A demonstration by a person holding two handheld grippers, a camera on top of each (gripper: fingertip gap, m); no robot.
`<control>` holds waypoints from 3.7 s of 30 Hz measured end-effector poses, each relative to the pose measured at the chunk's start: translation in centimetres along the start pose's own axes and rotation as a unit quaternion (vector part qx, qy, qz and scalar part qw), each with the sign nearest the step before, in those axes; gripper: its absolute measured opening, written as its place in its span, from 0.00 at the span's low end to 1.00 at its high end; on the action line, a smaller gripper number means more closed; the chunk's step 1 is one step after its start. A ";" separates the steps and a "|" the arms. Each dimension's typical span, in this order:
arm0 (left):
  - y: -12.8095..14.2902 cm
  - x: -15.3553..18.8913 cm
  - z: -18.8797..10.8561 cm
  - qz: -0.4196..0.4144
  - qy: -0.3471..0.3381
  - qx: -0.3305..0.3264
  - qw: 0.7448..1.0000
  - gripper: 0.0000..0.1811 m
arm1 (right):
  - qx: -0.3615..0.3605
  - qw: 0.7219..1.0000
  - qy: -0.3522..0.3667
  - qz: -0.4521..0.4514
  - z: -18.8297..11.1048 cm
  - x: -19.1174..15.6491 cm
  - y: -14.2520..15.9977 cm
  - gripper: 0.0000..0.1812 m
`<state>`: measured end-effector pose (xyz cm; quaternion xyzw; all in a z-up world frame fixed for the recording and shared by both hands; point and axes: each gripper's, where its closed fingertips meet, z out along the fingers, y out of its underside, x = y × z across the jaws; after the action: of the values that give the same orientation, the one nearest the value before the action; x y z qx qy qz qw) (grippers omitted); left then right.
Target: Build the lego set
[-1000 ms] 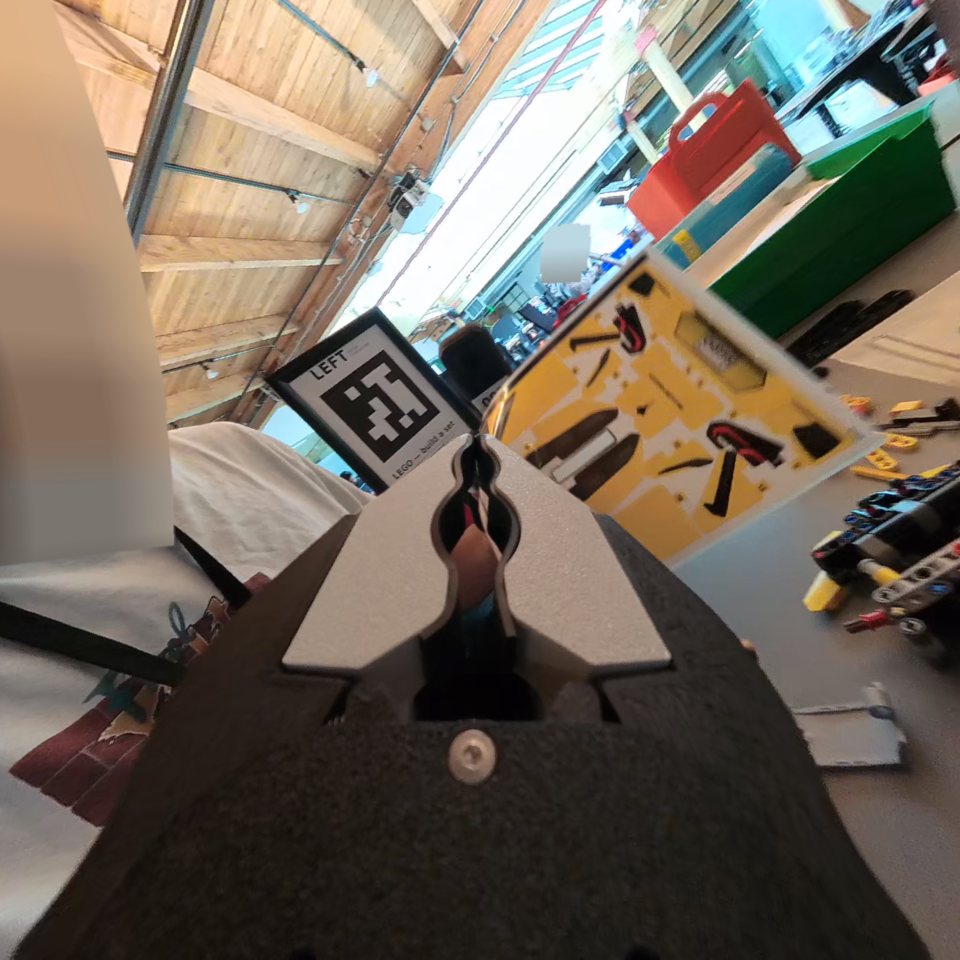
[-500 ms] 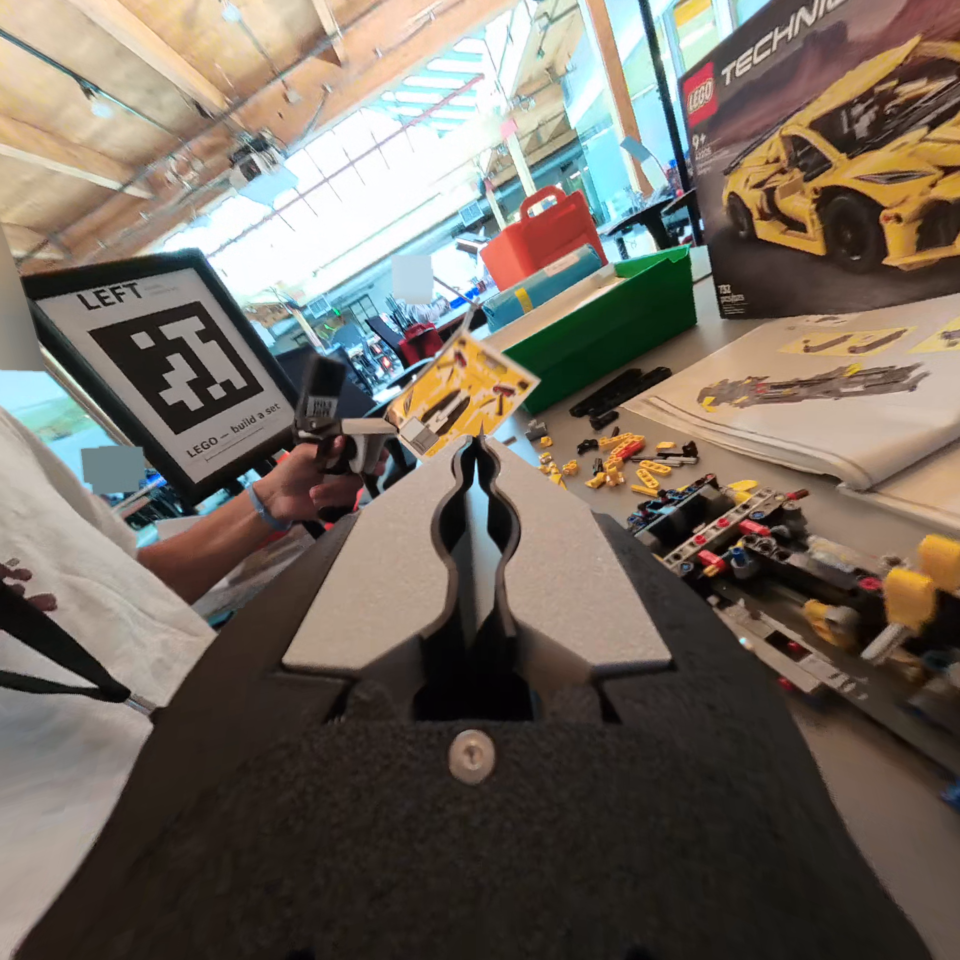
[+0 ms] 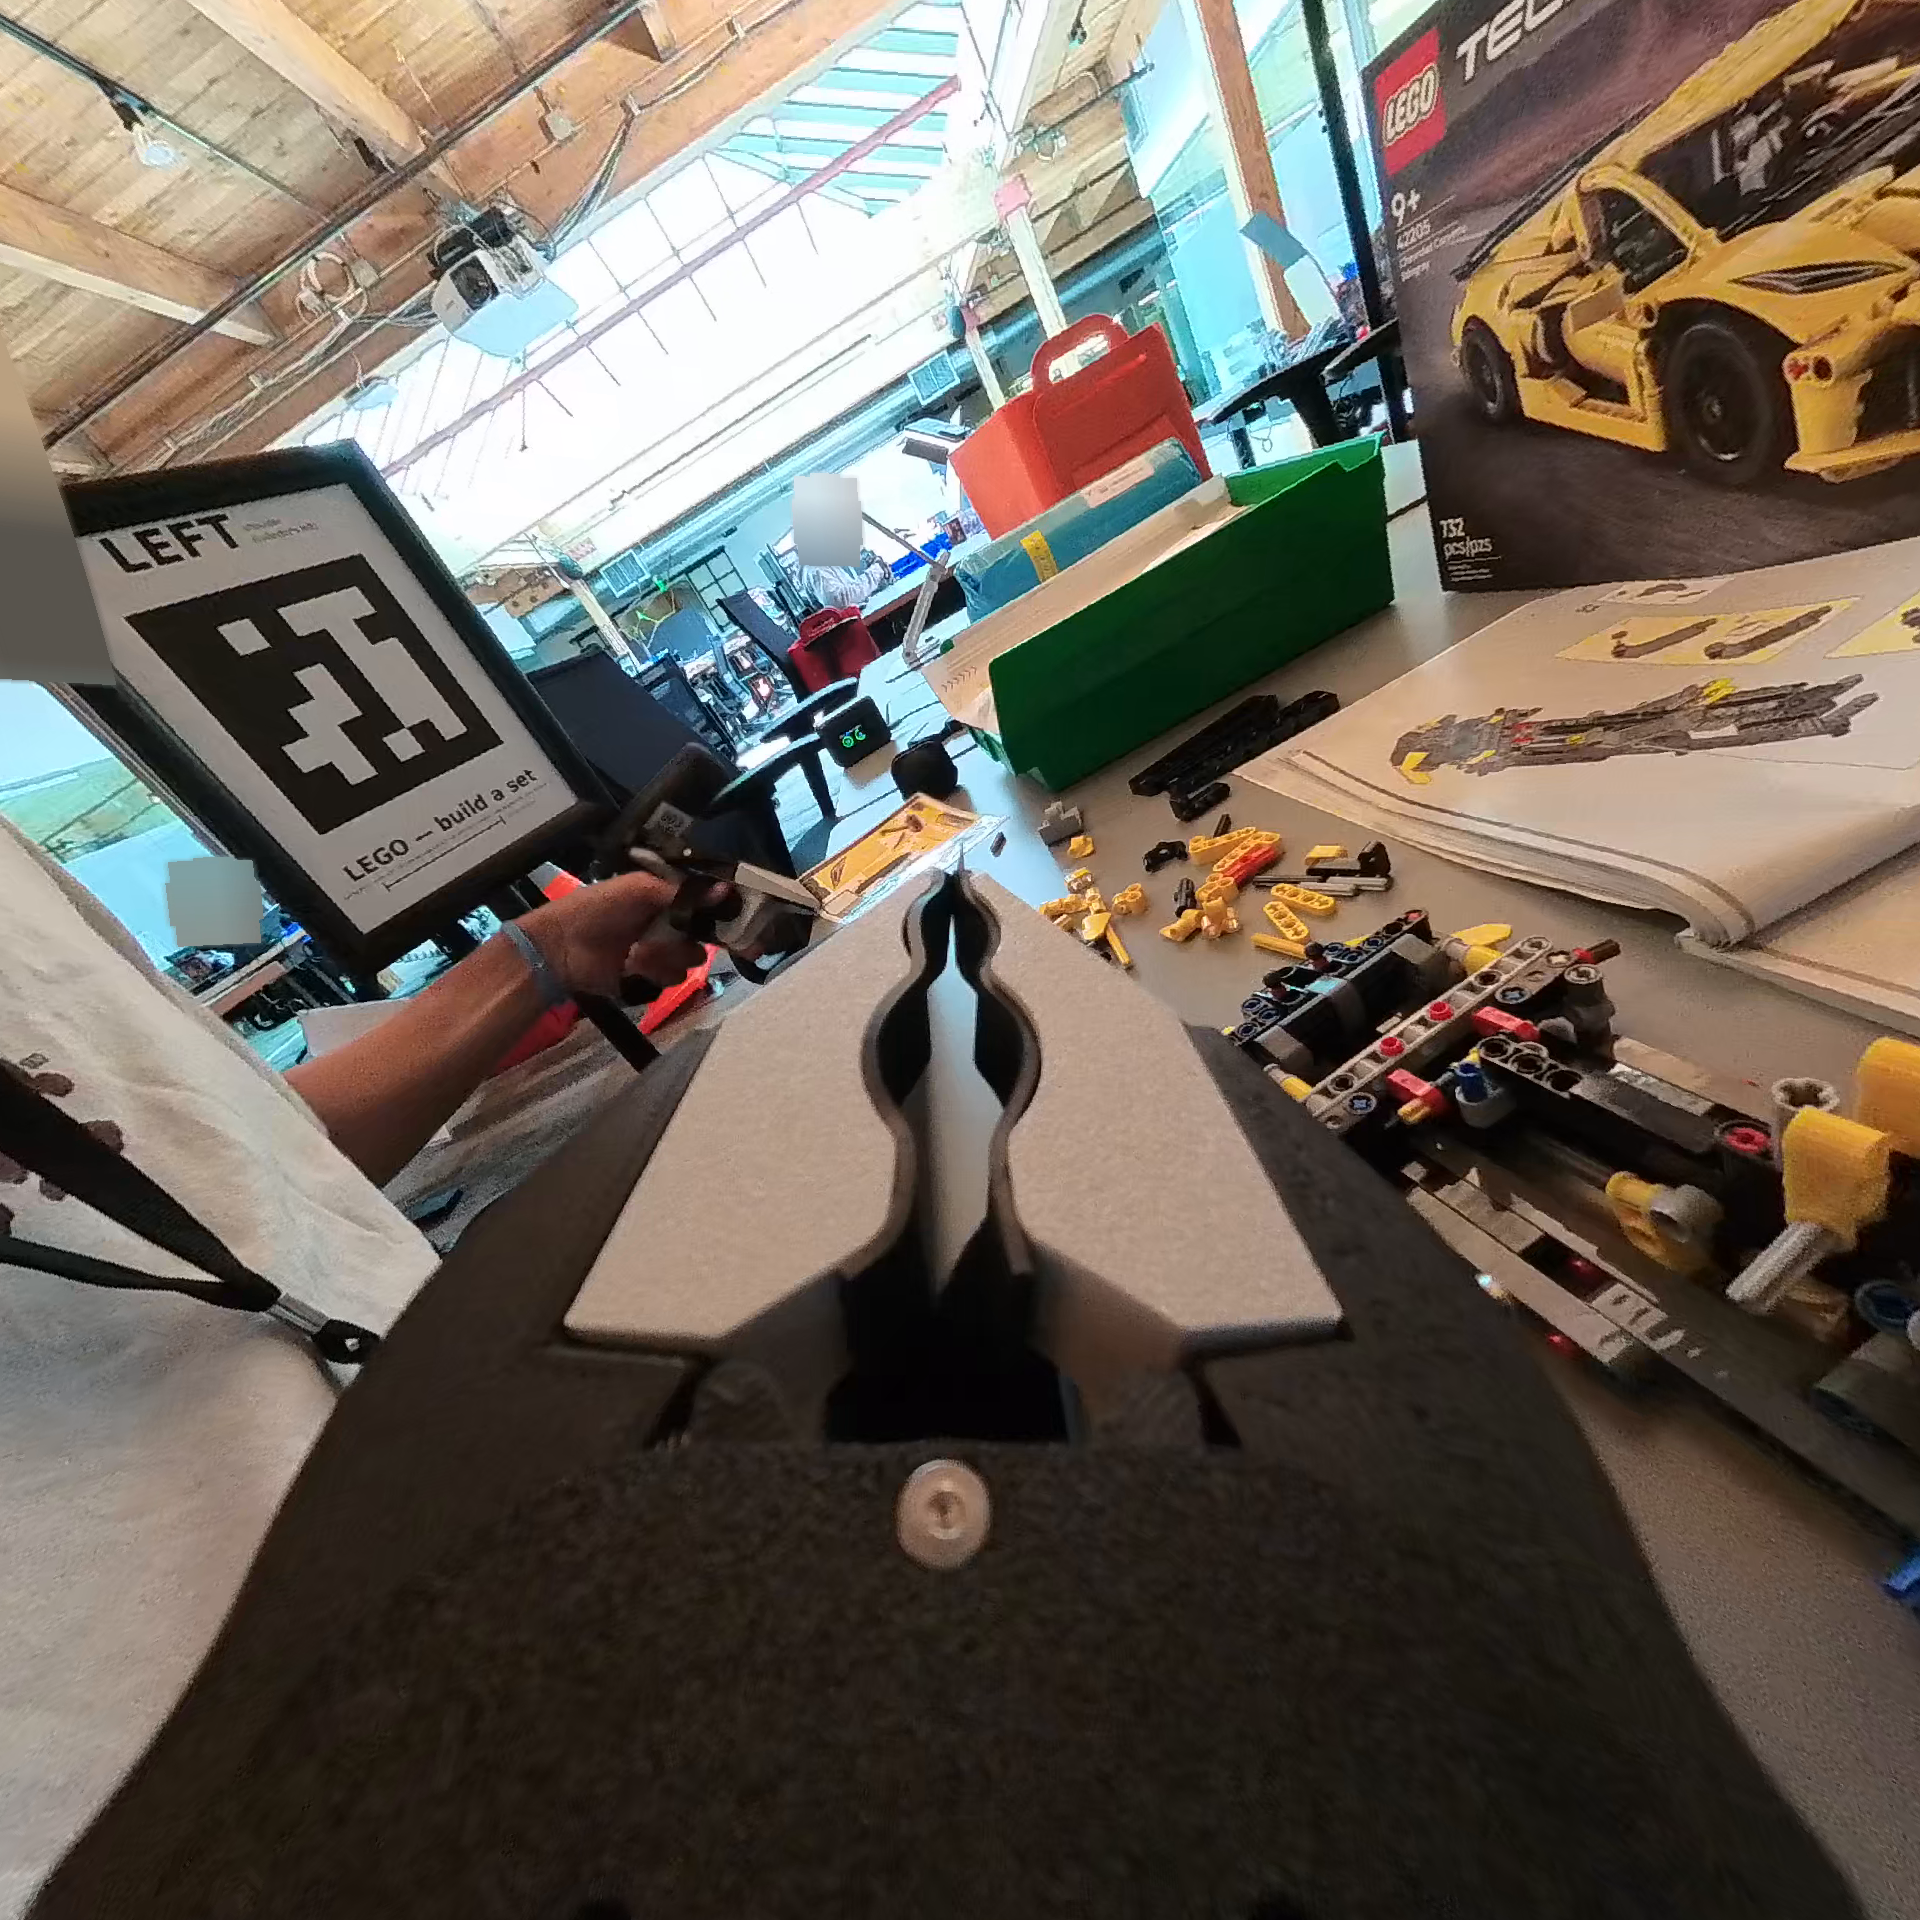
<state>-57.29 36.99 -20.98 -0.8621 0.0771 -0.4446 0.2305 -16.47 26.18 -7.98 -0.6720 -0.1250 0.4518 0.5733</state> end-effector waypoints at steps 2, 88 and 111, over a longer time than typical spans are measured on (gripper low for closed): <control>-0.2 -0.3 -0.1 0.020 -0.030 -0.014 0.999 0.00 | -0.001 1.000 0.002 0.001 0.0 0.1 0.0 0.00; 9.4 24.3 26.9 0.528 -0.063 -0.171 0.829 0.03 | -0.152 0.909 0.226 -0.316 -3.3 0.4 4.5 0.00; 8.8 24.7 24.8 0.732 0.218 -0.237 0.601 0.20 | -0.127 0.941 0.190 -0.250 -3.6 0.3 4.0 0.00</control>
<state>-22.10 29.03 -19.36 -0.4197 0.8326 -0.2680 0.2426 -15.03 22.77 -11.93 -0.7598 -0.2345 0.1382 0.5905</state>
